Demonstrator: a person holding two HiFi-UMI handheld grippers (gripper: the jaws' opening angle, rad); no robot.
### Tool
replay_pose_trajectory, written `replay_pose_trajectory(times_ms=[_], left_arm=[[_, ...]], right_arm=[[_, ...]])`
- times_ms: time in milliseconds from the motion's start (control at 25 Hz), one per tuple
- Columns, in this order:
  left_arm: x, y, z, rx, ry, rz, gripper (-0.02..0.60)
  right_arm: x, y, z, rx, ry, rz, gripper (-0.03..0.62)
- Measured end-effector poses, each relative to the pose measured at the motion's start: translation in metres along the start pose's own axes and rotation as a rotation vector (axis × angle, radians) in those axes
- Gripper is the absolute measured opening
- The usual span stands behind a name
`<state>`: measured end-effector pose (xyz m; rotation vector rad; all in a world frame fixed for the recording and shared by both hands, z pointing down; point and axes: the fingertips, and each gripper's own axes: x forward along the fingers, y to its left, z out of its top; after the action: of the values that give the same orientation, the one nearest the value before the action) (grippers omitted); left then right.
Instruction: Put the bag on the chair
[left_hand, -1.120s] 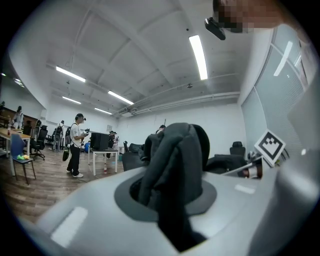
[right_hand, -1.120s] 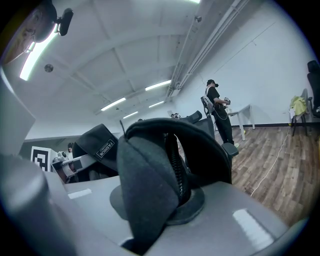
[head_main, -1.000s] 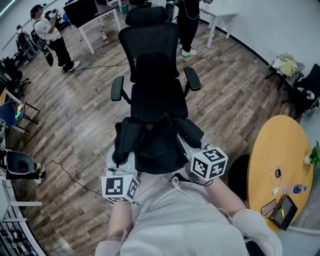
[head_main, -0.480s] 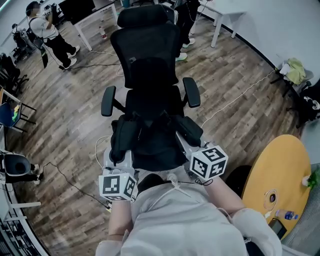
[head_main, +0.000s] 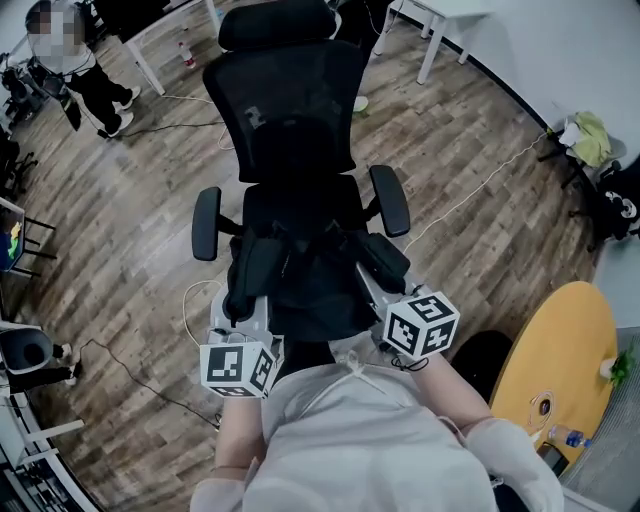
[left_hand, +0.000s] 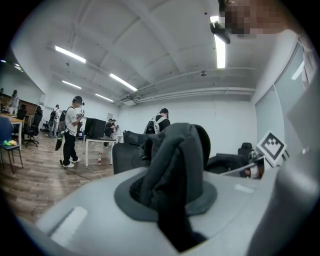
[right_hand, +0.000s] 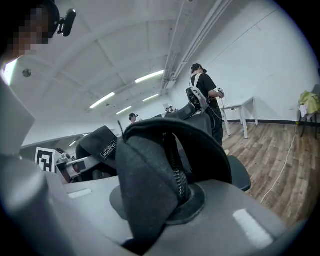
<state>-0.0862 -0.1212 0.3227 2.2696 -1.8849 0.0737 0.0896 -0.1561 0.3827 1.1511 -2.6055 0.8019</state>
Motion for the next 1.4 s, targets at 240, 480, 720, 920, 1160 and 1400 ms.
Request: replay_pose_trajectory(times_ms=[240, 480, 720, 920, 1160, 1400], left_arm=[[0.079, 0.060, 0.006, 0.019, 0.041, -0.070, 0.077], [0.159, 0.123, -0.015, 0.025, 0.124, -0.128, 0.077], [0.229, 0.163, -0.076, 0.002, 0.234, -0.164, 0.077], [0.278, 0.184, -0.141, -0.023, 0.354, -0.194, 0.077], [0.317, 0.202, -0.215, -0.041, 0.483, -0.203, 0.077], [0.351, 0.222, -0.271, -0.059, 0.572, -0.181, 0.077]], right_arm=[[0.082, -0.017, 0.030, 0.046, -0.014, -0.060, 0.031], [0.171, -0.043, 0.039, 0.090, 0.011, -0.124, 0.031], [0.242, -0.089, 0.012, 0.117, 0.079, -0.189, 0.031], [0.292, -0.132, -0.026, 0.128, 0.162, -0.232, 0.031], [0.340, -0.179, -0.076, 0.144, 0.255, -0.266, 0.031], [0.387, -0.217, -0.104, 0.116, 0.317, -0.263, 0.031]])
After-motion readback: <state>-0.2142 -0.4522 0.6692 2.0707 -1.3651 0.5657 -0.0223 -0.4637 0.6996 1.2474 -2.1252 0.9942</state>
